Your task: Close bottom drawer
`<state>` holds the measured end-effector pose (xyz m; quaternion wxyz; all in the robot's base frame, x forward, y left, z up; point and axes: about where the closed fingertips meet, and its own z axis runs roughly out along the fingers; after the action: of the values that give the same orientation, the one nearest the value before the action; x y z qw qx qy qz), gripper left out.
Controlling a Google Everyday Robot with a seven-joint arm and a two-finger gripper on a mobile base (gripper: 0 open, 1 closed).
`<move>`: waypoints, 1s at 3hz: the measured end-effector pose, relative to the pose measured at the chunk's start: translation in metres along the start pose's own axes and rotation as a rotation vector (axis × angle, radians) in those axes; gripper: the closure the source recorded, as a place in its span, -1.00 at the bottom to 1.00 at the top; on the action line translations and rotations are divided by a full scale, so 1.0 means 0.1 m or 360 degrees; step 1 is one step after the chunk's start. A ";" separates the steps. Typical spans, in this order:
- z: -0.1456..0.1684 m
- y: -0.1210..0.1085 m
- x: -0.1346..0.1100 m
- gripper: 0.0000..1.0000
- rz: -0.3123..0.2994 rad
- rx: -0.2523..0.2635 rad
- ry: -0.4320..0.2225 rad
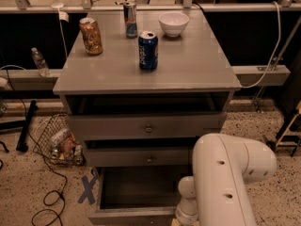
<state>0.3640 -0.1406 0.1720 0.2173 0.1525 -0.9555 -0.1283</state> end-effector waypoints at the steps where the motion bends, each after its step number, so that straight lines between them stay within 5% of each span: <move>1: 0.11 -0.05 -0.08 0.22 -0.0007 0.0030 -0.0037; 3: -0.04 -0.03 -0.29 1.00 -0.0070 0.0088 -0.0312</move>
Offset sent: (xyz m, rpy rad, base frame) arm 0.0316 0.0006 -0.0065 -0.0093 -0.2547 -0.0036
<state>0.3918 -0.1340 0.1640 0.1155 0.1661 -0.9718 -0.1211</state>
